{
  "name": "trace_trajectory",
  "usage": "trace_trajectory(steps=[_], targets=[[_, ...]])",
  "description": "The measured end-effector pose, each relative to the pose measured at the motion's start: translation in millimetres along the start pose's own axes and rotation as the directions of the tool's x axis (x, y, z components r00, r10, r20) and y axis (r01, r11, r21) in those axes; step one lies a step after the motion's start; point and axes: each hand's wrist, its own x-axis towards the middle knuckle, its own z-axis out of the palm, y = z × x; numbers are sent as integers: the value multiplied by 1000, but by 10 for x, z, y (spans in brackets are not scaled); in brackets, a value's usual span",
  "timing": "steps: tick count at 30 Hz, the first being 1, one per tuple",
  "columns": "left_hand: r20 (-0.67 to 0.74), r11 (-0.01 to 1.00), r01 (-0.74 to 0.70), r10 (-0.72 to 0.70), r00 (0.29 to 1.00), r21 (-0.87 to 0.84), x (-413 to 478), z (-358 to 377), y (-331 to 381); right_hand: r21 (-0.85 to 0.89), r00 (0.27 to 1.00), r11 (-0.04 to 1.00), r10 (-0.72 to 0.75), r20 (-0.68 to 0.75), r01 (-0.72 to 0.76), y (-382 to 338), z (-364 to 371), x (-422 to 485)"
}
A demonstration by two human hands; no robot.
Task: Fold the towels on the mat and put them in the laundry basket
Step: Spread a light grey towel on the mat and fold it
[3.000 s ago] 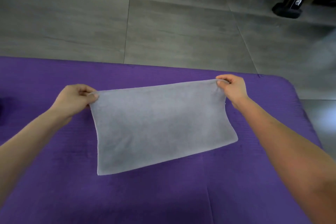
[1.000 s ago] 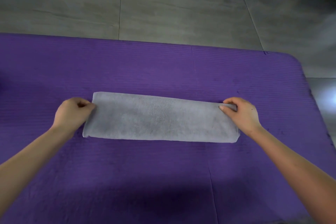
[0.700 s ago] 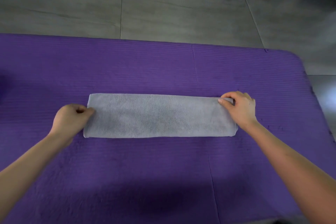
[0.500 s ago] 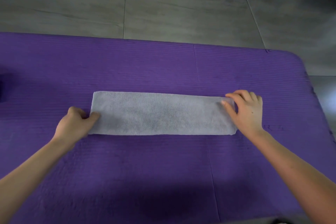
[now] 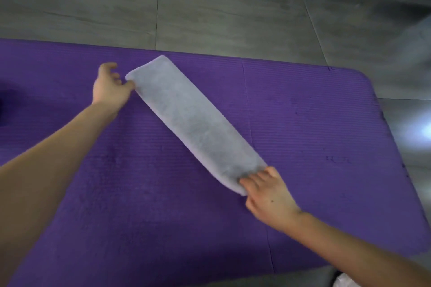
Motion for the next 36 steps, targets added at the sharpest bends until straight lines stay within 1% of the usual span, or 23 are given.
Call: trace_trajectory(steps=[1,2,3,4,6,7,8,10,12,13,15,17,18,20,21,23,25,27,28,30,32,33,36], targets=[[28,968,-164,162,986,190,-109,-17,-8,96,999,994,48,19,-49,-202,2,21],[98,863,-383,372,923,330,-292,-26,-56,187,994,977,98,37,-103,-384,-3,59],[211,703,-594,560,801,391,-542,-30,-123,262,988,952,147,57,-157,-536,-7,109],[337,532,-756,682,649,381,-839,-33,-200,316,980,928,185,75,-199,-648,-28,165],[538,260,-930,761,363,260,-1410,-54,-445,389,974,892,211,87,-228,-765,-87,268],[580,182,-960,767,273,211,-1667,-55,-547,430,972,872,202,122,-235,-783,-130,316],[595,148,-972,770,230,184,-1865,-34,-638,463,966,850,187,178,-250,-782,-171,352],[559,160,-968,793,243,195,-2111,61,-744,512,950,813,154,271,-278,-752,-199,367],[507,164,-961,822,259,224,-2180,178,-759,550,956,792,139,259,-264,-719,-179,318],[489,147,-961,836,248,236,-2186,224,-749,541,970,811,124,211,-222,-693,-152,271],[492,96,-964,845,211,249,-2192,266,-757,423,991,901,42,127,-93,-616,-65,143],[535,34,-970,829,161,240,-2168,269,-802,265,984,964,-70,161,25,-526,41,18],[557,28,-974,816,151,224,-2136,256,-822,195,971,978,-118,207,78,-495,83,-22],[594,84,-982,787,169,168,-2069,217,-827,104,948,983,-172,268,149,-461,155,-49],[613,157,-980,764,200,125,-2046,188,-817,100,950,981,-185,251,165,-446,186,-40],[629,386,-921,707,325,42,-2037,106,-764,184,977,973,-164,139,137,-440,211,3],[610,618,-786,632,478,-24,-2068,-7,-686,369,998,927,-65,-4,62,-485,147,65],[588,787,-609,540,602,-98,-2106,-134,-580,559,993,828,89,-72,-34,-564,28,140],[584,854,-503,476,657,-130,-2114,-196,-508,641,983,761,171,-59,-94,-608,-55,195],[549,941,-297,337,765,-163,-2065,-272,-399,768,955,604,295,31,-212,-661,-213,358],[493,975,-138,208,845,-174,-1946,-262,-325,842,930,461,347,119,-279,-636,-283,608],[458,982,-67,141,878,-174,-1864,-227,-305,855,918,418,365,153,-308,-608,-286,755],[350,980,123,-63,935,-154,-1575,-82,-219,805,867,417,446,223,-422,-512,-191,1209]])
